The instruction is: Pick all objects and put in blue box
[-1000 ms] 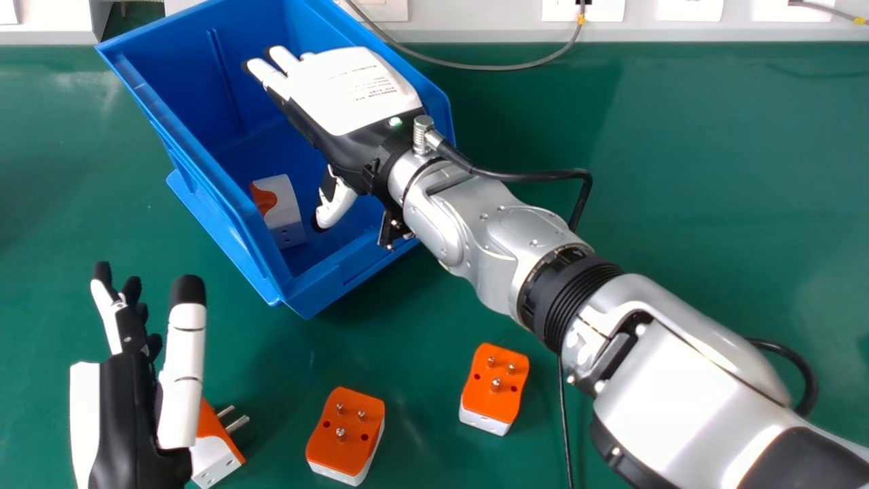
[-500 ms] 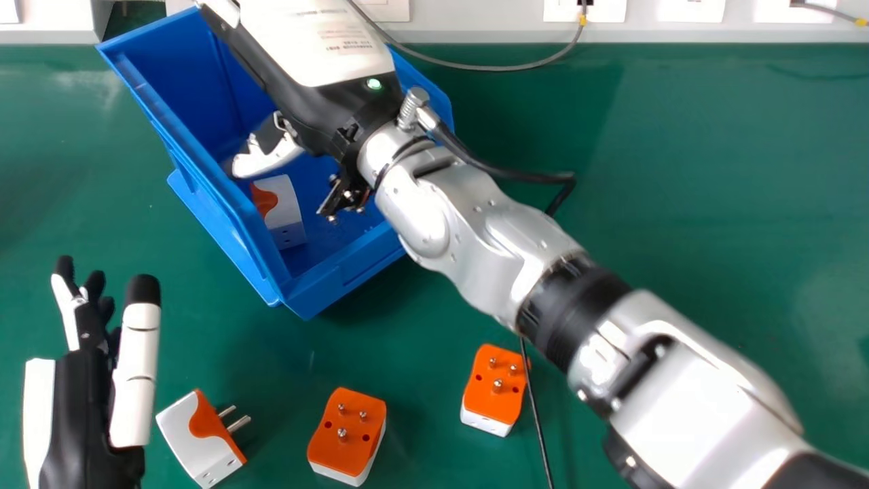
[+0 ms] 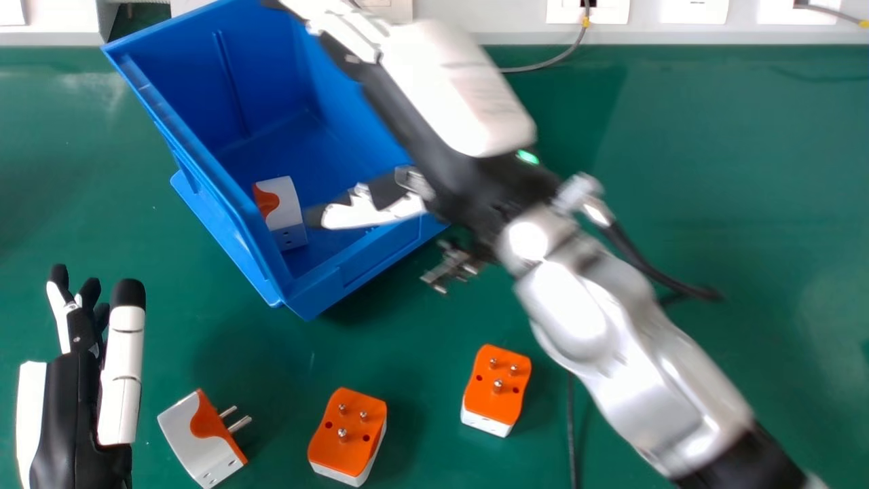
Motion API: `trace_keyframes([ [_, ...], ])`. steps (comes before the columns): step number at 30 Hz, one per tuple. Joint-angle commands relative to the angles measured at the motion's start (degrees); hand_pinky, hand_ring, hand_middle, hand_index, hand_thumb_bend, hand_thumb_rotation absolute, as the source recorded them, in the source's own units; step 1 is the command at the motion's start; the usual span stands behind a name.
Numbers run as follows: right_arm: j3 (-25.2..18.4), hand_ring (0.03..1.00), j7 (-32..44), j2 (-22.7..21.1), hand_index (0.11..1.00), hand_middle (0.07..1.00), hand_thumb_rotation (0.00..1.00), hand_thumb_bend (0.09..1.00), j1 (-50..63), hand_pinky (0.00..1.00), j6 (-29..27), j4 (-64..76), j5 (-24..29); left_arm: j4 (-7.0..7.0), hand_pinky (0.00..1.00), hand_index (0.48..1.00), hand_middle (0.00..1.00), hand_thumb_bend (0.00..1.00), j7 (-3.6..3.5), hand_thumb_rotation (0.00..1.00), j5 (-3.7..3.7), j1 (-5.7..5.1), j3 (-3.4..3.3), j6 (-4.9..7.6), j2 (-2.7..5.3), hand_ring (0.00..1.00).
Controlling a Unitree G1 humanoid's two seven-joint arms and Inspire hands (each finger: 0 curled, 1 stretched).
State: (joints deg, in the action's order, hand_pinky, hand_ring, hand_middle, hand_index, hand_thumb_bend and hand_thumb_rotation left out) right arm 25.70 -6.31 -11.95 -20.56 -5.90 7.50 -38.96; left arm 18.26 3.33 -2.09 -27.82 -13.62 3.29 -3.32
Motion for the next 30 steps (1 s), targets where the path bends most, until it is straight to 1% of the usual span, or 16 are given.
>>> trace_keyframes([
  [1, -3.7, 0.826, 0.5, -2.3, 0.870, 0.881, 0.05, 0.662, 5.0, 0.70, -1.9, 8.5, 0.9, -0.19, 0.95, 1.000, 1.00, 0.61, -0.67, 1.00, 0.69, 0.46, -0.87, 2.84, -0.94, 0.98],
  [4, -6.1, 0.811, 1.3, -4.4, 0.863, 0.868, 0.08, 0.659, 10.6, 0.68, -3.2, 12.9, 1.4, -0.74, 0.94, 1.000, 1.00, 0.61, -1.09, 1.00, 0.81, 0.60, -1.10, 3.29, -0.82, 0.98],
  [7, -8.6, 0.801, 1.2, -6.1, 0.858, 0.860, 0.11, 0.660, 15.5, 0.67, -5.1, 15.6, 1.8, -0.61, 0.94, 1.000, 1.00, 0.62, -1.20, 1.00, 0.39, 0.60, -0.88, 3.13, -0.74, 0.98],
  [9, -10.2, 0.800, 0.5, -7.0, 0.857, 0.858, 0.11, 0.660, 18.8, 0.67, -6.7, 16.3, 1.7, -0.40, 0.94, 1.000, 1.00, 0.62, -1.44, 1.00, 0.35, 0.39, -0.91, 2.97, -0.82, 0.98],
  [11, -11.7, 0.795, -1.0, -7.8, 0.851, 0.855, 0.12, 0.658, 22.2, 0.66, -8.5, 15.6, 1.1, -0.51, 0.94, 1.000, 1.00, 0.63, -1.79, 1.00, 0.61, 0.26, -1.17, 2.98, -0.97, 0.98],
  [14, -12.6, 0.791, -2.9, -8.0, 0.845, 0.850, 0.13, 0.659, 25.7, 0.66, -10.4, 13.2, -0.3, -0.58, 0.94, 1.000, 1.00, 0.63, -2.09, 1.00, 0.63, 0.03, -1.43, 3.04, -1.01, 0.98],
  [18, -11.2, 0.793, -3.1, -8.1, 0.840, 0.846, 0.14, 0.657, 30.4, 0.67, -9.4, 8.5, -3.5, -0.38, 0.94, 1.000, 1.00, 0.63, -2.36, 1.00, 0.85, -0.33, -1.63, 3.01, -0.93, 0.98],
  [23, -9.1, 0.808, -2.2, -6.9, 0.843, 0.855, 0.18, 0.642, 31.8, 0.69, -7.2, 4.0, -5.7, -0.30, 0.94, 1.000, 0.99, 0.62, -2.73, 1.00, 1.33, -0.77, -1.92, 3.23, -0.94, 0.98],
  [27, -7.4, 0.814, -2.1, -6.3, 0.847, 0.861, 0.20, 0.636, 31.6, 0.70, -5.7, 1.4, -7.6, 0.20, 0.93, 1.000, 0.99, 0.62, -2.97, 1.00, 1.45, -1.10, -2.05, 2.83, -0.99, 0.98],
  [30, -5.5, 0.812, -1.6, -5.4, 0.846, 0.862, 0.22, 0.635, 31.3, 0.70, -3.2, -0.5, -10.2, 0.52, 0.93, 1.000, 0.99, 0.62, -3.31, 1.00, 1.78, -1.42, -2.28, 2.64, -1.05, 0.98],
])
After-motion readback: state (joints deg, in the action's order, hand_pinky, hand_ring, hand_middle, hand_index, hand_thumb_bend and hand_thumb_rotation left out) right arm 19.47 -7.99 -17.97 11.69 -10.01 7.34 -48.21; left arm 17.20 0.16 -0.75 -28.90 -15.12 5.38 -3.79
